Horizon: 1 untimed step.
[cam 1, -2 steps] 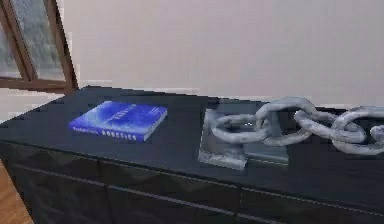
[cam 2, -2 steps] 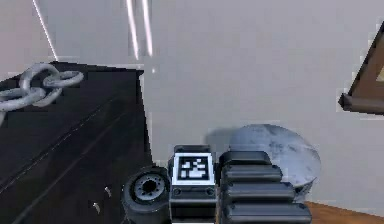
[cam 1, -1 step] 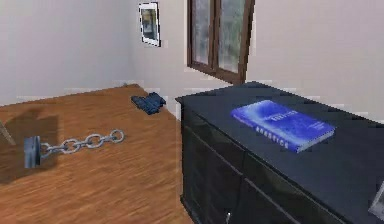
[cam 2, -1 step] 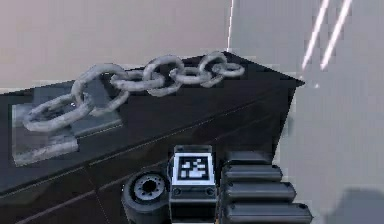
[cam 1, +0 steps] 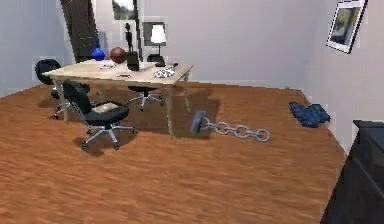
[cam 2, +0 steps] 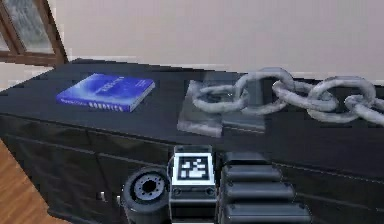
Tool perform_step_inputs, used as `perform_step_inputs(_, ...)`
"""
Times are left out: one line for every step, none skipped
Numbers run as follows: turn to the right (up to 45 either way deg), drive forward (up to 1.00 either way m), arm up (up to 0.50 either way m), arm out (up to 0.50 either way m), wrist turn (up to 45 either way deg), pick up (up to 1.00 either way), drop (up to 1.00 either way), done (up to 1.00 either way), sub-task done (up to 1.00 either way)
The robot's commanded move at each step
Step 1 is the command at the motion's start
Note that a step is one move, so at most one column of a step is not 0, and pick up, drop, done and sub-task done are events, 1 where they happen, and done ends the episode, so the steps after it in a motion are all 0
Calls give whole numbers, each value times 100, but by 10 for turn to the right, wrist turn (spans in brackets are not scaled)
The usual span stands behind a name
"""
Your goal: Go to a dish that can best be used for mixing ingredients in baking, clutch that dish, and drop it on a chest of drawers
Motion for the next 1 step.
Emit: perform_step_inputs(-450, 0, 0, 0, 0, 0, 0, 0, 0)
